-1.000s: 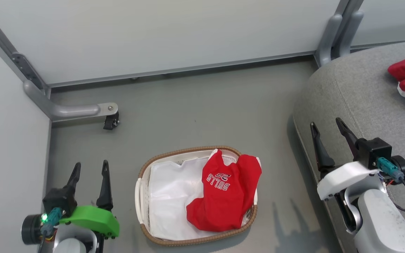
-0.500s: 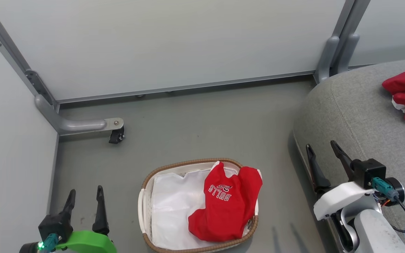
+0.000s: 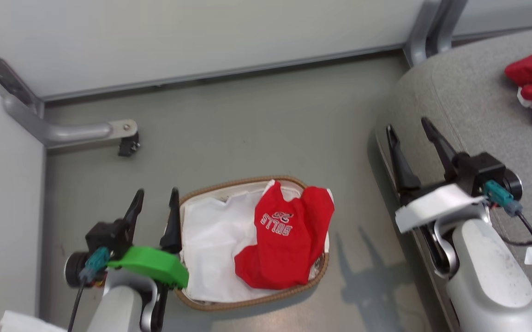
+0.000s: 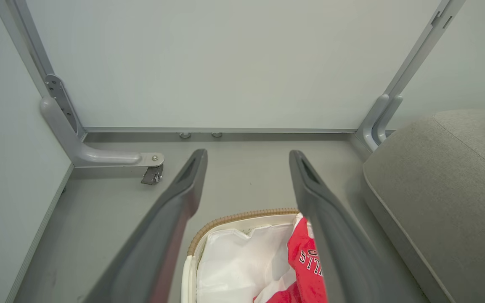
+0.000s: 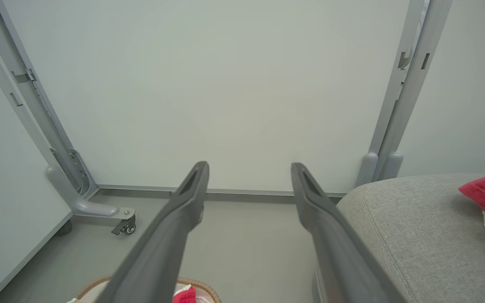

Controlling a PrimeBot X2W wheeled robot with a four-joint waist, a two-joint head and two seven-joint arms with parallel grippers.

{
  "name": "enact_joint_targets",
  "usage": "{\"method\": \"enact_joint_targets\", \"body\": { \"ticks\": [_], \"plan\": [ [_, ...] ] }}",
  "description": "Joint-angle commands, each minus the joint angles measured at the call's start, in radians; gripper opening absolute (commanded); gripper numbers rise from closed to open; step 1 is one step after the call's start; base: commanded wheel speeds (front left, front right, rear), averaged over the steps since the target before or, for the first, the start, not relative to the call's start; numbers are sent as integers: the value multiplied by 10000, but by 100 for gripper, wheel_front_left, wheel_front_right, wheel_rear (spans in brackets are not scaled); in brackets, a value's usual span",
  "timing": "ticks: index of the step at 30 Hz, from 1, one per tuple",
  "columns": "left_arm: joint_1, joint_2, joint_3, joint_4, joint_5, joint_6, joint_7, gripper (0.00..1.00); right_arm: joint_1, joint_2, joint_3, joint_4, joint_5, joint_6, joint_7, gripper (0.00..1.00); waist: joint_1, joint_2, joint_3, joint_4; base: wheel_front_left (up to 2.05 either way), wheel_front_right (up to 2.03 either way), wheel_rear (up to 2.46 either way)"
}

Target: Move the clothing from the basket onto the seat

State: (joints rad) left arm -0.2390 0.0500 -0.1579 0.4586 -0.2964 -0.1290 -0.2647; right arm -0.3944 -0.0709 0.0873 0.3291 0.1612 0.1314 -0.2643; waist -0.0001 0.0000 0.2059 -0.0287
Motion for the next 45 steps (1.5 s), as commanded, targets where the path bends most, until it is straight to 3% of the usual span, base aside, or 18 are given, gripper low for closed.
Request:
{"method": "enact_joint_targets", "body": {
  "ticks": [1, 7, 21, 30, 45],
  "plan": [
    [-425, 24, -107, 91, -33, -30, 7, 100, -271, 38, 85, -121, 9, -14, -2, 100, 1, 0, 1196, -724, 0, 0, 0],
    [-1616, 106, -782, 865, -278, -31, 7, 100, -1134, 159, 429, -621, 91, -14, -2, 100, 1, 0, 2393, -1479, 0, 0, 0],
    [-3858, 944, -2029, 2605, -1212, -31, 5, 100, -2304, 196, 1318, -2178, 1304, -14, -1, 100, 1, 0, 4952, -2794, 0, 0, 0],
    [-4909, 1377, -3013, 3678, -2171, -32, 5, 100, -2719, 196, 1490, -2641, 1541, -14, -1, 100, 1, 0, 6098, -3109, 0, 0, 0],
    [-5830, 1736, -5759, 5120, -4462, -32, 10, 100, -2898, 189, 1450, -2830, 1410, -14, -1, 100, 1, 0, 7118, -3065, 0, 0, 0]
  ]
}}
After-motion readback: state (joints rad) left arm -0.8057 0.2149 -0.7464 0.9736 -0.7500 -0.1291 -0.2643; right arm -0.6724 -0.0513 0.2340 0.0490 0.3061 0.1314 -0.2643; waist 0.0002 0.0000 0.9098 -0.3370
